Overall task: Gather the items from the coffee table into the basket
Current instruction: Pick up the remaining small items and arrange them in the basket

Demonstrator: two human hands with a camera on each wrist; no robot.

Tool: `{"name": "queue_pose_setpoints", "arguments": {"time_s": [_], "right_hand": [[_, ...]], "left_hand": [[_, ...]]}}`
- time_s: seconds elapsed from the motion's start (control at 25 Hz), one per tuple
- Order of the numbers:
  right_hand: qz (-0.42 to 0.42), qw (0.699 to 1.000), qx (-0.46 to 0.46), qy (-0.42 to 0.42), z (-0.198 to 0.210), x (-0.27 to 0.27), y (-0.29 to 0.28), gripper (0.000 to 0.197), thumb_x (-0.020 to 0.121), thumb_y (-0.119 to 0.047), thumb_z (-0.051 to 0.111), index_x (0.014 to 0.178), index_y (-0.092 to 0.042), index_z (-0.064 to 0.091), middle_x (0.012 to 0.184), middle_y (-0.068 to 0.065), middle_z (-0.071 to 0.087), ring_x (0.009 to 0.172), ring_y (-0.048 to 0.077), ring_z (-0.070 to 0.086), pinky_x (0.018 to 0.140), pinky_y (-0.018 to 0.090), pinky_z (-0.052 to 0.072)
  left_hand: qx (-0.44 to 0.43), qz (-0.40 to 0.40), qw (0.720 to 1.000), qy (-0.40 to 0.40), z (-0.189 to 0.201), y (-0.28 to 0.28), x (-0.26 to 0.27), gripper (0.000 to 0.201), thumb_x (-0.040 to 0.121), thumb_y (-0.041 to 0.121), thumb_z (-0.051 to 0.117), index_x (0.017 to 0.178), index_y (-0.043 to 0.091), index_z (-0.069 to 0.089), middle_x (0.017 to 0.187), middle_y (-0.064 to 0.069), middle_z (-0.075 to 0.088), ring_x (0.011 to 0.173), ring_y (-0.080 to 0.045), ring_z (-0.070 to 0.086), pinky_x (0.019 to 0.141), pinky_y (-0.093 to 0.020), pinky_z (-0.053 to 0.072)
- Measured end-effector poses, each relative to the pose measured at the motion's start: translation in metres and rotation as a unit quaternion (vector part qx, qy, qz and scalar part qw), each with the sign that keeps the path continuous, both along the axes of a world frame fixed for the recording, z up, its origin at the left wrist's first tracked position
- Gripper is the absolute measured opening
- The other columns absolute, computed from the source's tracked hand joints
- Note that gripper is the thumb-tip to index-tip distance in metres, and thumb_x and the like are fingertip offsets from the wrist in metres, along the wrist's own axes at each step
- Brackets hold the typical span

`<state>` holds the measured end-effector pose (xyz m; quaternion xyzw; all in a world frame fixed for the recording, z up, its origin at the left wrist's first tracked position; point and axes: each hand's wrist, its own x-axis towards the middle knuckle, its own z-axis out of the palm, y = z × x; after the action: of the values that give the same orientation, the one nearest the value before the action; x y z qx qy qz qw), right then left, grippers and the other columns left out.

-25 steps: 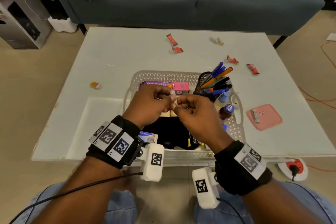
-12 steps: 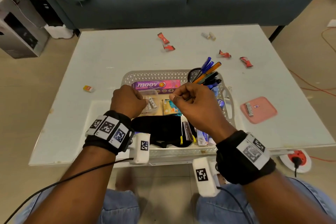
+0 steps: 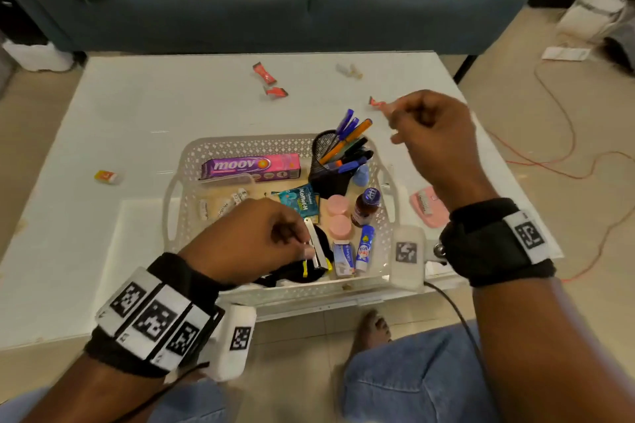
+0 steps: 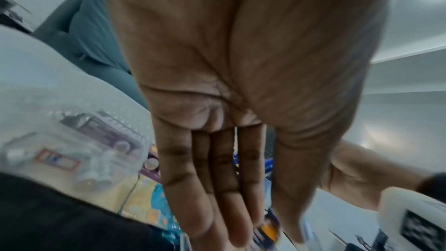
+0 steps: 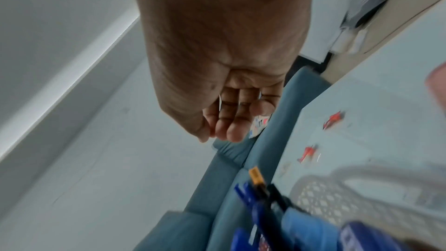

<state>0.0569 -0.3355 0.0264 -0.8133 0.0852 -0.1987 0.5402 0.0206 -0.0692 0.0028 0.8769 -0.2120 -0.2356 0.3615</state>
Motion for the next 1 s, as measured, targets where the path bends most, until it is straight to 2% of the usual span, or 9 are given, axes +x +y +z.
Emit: {"name": "queue_pose_setpoints", "arguments": {"time_s": [0.04,0.12,0.2,0.36,0.48,0.6,0.84,0.92,1.0], "right_hand": [[-0.038,0.999,0.008,0.009,-0.003,0.001,-0.018,0.010,0.091,-0.018,0.071,0.091,-0.009,0.076,0.088,0.008,0.077,0.076,0.016,0.071,0.067,0.027,0.060],[-0.081,0.993,0.004,0.083,-0.022,0.001,-0.045,0.013,0.089,-0.021,0.074,0.090,-0.009,0.076,0.086,0.008,0.076,0.077,0.020,0.072,0.066,0.031,0.056],[-0.084,0.977,-0.065,0.184,-0.047,0.001,-0.063,0.013,0.085,-0.026,0.079,0.084,-0.014,0.075,0.084,0.004,0.076,0.082,0.024,0.073,0.072,0.032,0.056],[-0.080,0.903,-0.252,0.338,-0.077,-0.004,-0.077,0.026,0.079,-0.037,0.085,0.087,-0.016,0.073,0.100,0.005,0.072,0.095,0.025,0.064,0.081,0.032,0.048],[-0.061,0.871,-0.280,0.400,-0.091,-0.006,-0.074,0.024,0.078,-0.031,0.086,0.088,-0.014,0.073,0.102,0.011,0.074,0.100,0.033,0.066,0.085,0.036,0.052],[-0.062,0.878,-0.266,0.394,-0.095,-0.006,-0.071,0.010,0.079,-0.020,0.082,0.081,-0.014,0.074,0.098,0.013,0.075,0.098,0.034,0.068,0.087,0.038,0.056],[-0.073,0.890,-0.246,0.377,-0.085,-0.009,-0.069,0.010,0.079,-0.018,0.080,0.076,-0.009,0.076,0.089,0.013,0.076,0.094,0.031,0.070,0.084,0.037,0.058],[-0.090,0.926,-0.188,0.314,-0.065,-0.008,-0.067,0.011,0.078,-0.020,0.079,0.074,-0.009,0.076,0.078,0.010,0.076,0.080,0.026,0.071,0.076,0.037,0.060],[-0.074,0.970,-0.066,0.221,-0.037,-0.008,-0.056,0.008,0.081,-0.019,0.077,0.078,-0.012,0.078,0.074,0.004,0.076,0.068,0.016,0.069,0.066,0.032,0.057]], "left_hand": [[0.009,-0.043,0.999,0.028,0.002,-0.003,-0.007,0.015,0.081,0.040,0.081,0.085,0.027,0.078,0.078,0.011,0.075,0.071,-0.003,0.070,0.066,-0.019,0.055],[0.040,-0.096,0.994,0.047,0.001,-0.005,-0.017,0.018,0.079,0.045,0.082,0.085,0.028,0.079,0.081,0.016,0.075,0.075,-0.002,0.070,0.065,-0.012,0.050],[0.055,-0.104,0.992,0.039,-0.002,-0.005,-0.019,0.015,0.078,0.041,0.084,0.085,0.028,0.080,0.080,0.020,0.075,0.076,0.004,0.069,0.064,-0.006,0.046],[0.064,-0.088,0.994,0.025,-0.007,-0.004,-0.017,0.005,0.081,0.022,0.082,0.084,0.026,0.080,0.079,0.017,0.075,0.074,0.009,0.066,0.063,-0.003,0.043],[0.057,-0.091,0.994,0.034,-0.011,-0.004,-0.016,0.006,0.081,0.019,0.081,0.085,0.024,0.080,0.080,0.015,0.076,0.074,0.009,0.067,0.063,-0.002,0.043],[0.048,-0.091,0.994,0.042,-0.014,-0.001,-0.013,0.006,0.081,0.020,0.082,0.085,0.024,0.080,0.081,0.015,0.076,0.075,0.008,0.068,0.064,-0.004,0.046],[0.054,-0.097,0.993,0.047,-0.016,-0.002,-0.009,0.007,0.080,0.023,0.083,0.085,0.025,0.080,0.083,0.015,0.076,0.076,0.009,0.067,0.062,-0.002,0.045],[0.053,-0.096,0.993,0.050,-0.018,-0.001,-0.008,0.007,0.080,0.025,0.084,0.086,0.026,0.080,0.083,0.016,0.076,0.075,0.008,0.068,0.062,-0.004,0.046],[0.041,-0.092,0.993,0.063,-0.018,0.002,-0.006,0.010,0.079,0.026,0.085,0.087,0.026,0.079,0.083,0.014,0.077,0.074,0.004,0.070,0.067,-0.011,0.052]]}}
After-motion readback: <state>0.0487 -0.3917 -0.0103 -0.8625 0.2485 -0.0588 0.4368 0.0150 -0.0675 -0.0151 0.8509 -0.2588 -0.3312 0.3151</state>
